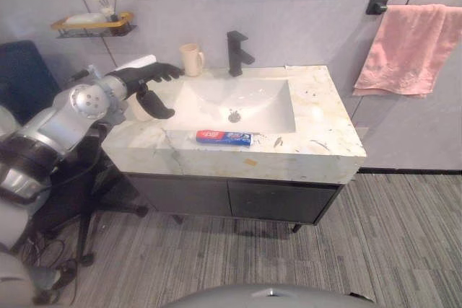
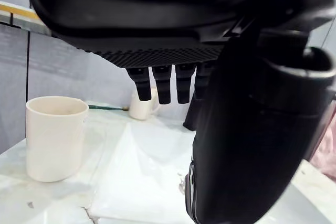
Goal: Organize the bathroom.
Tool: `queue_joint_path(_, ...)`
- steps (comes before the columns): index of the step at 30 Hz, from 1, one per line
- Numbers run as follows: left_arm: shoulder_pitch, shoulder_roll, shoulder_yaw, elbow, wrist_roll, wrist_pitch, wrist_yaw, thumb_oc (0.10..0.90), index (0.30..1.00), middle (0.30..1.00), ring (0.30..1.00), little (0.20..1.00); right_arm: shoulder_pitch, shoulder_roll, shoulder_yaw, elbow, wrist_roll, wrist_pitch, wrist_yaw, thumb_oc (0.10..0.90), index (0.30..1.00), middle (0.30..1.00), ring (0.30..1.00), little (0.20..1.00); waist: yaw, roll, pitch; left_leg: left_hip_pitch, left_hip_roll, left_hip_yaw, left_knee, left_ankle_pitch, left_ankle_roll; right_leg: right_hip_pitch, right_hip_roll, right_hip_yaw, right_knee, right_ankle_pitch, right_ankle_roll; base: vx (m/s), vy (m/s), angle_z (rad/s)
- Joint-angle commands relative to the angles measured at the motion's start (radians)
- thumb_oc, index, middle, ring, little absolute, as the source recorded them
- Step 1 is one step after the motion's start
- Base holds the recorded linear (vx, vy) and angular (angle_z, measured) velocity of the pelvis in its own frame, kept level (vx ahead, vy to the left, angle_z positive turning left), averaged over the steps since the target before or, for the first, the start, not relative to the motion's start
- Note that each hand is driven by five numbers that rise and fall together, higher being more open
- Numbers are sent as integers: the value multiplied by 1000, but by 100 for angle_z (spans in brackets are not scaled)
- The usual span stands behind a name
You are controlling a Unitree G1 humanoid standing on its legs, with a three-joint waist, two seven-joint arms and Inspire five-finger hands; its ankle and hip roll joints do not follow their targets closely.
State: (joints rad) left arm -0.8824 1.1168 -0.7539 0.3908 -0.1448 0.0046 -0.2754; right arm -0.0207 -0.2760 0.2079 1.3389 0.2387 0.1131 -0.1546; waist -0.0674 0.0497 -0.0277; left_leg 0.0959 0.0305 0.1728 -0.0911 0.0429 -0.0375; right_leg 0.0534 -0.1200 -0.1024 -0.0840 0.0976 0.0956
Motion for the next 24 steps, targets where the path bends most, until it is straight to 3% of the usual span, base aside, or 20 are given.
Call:
queue_joint_path(1, -254, 64, 47, 159, 28, -94, -12, 800, 900, 900, 900, 900, -68, -45, 23, 64, -33, -23, 7, 800, 900, 900, 900, 900, 6, 16, -19, 15, -24, -39, 4, -51, 50, 17, -22, 60, -3, 19, 44, 21, -2, -4)
queue_joint_path(8, -243, -16, -3, 193, 11, -94, -116, 800, 900, 900, 900, 900, -85, -44, 28, 74, -36, -20, 20, 800, 900, 900, 900, 900, -6, 17, -22, 21, -21, -23, 4, -53, 50, 19, -19, 67, -3, 17, 42, 23, -9, 0)
queue_joint_path(19, -174, -175, 10, 156, 104, -17, -96, 800, 900, 900, 900, 900, -99, -31, 34, 82, -35, -15, 13, 800, 900, 900, 900, 900, -27, 14, -23, 33, -18, -8, 4, -63, 55, 26, -14, 76, -3, 8, 36, 22, -26, -6)
queue_joint_path(24, -160, -197, 12, 171, 135, -1, -99, 800, 900, 900, 900, 900, -94, -29, 39, 83, -35, -16, 12, 800, 900, 900, 900, 900, -33, 16, -25, 40, -15, -4, 4, -64, 55, 30, -11, 79, -3, 6, 34, 13, -7, 0)
